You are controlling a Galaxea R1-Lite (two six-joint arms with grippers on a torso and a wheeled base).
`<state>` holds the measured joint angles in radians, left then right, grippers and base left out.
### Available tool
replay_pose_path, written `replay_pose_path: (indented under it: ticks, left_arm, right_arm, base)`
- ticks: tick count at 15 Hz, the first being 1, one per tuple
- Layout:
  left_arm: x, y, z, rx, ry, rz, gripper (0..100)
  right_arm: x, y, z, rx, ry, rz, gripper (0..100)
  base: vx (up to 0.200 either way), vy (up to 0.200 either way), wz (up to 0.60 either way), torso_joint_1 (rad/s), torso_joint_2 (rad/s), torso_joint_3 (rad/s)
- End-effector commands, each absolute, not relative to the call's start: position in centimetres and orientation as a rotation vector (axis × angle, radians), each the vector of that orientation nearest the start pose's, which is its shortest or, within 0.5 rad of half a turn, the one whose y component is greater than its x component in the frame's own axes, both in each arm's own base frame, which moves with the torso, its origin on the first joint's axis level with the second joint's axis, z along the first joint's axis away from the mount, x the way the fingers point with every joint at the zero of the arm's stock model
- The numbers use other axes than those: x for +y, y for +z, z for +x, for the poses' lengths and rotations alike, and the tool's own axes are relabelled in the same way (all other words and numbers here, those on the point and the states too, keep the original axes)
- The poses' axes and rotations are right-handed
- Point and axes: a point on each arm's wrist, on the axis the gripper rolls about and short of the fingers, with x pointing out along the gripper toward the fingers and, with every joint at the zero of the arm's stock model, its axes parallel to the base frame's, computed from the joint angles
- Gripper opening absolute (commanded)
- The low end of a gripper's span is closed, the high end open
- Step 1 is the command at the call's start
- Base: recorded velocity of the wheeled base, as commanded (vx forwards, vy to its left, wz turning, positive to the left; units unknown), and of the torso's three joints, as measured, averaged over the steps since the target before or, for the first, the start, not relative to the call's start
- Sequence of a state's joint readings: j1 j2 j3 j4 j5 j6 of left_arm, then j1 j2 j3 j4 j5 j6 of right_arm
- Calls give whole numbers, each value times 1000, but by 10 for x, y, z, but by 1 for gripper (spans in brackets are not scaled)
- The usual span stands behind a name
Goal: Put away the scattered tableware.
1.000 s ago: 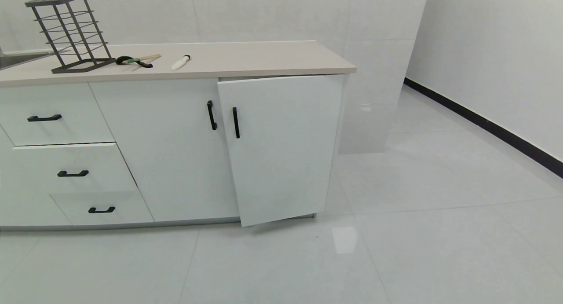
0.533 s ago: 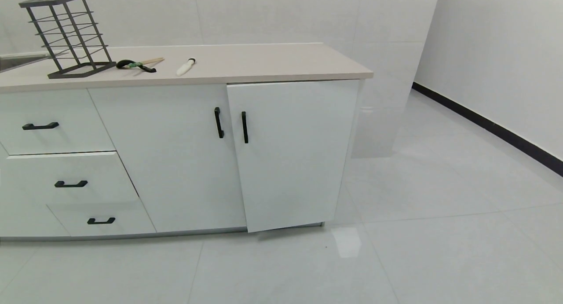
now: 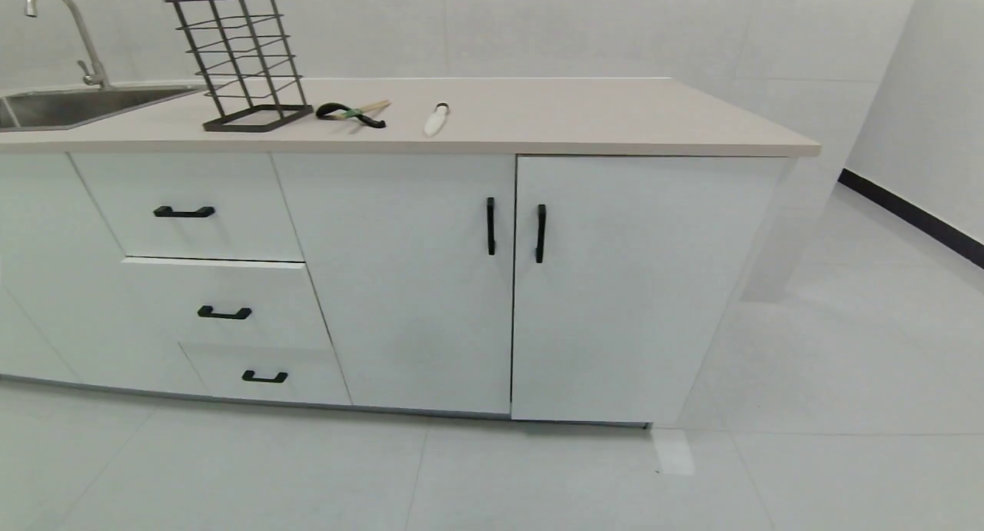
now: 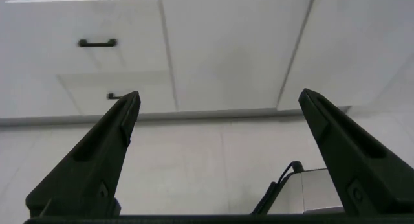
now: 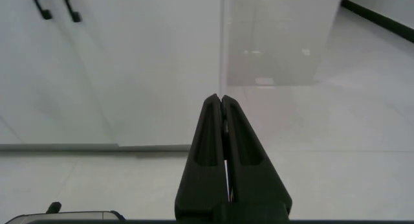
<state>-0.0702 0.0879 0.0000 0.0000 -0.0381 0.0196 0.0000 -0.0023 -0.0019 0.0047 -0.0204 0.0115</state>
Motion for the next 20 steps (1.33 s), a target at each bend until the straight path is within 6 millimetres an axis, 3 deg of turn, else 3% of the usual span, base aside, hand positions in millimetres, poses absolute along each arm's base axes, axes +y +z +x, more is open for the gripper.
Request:
replay_pose_path:
  ticks: [1, 4, 13, 20]
  left_arm:
    - [0, 77, -16, 88, -110, 21, 100]
    - [0, 77, -16, 88, -105, 15, 100]
    - [0, 77, -16, 88, -100, 14, 100]
    - [0, 77, -16, 88, -100, 13, 100]
  right_arm:
    - [0, 75, -23, 3, -20, 12, 0]
    - [0, 75, -23, 3, -20, 14, 0]
    - [0, 75, -23, 3, -20, 14, 0]
    - [0, 76, -23, 1, -20, 14, 0]
  base:
    - [0, 200, 0, -7, -2, 2]
    - [0, 200, 0, 1, 4, 2]
    - [200, 200, 0, 3, 0, 5]
    - [0, 200, 0, 4, 3, 3]
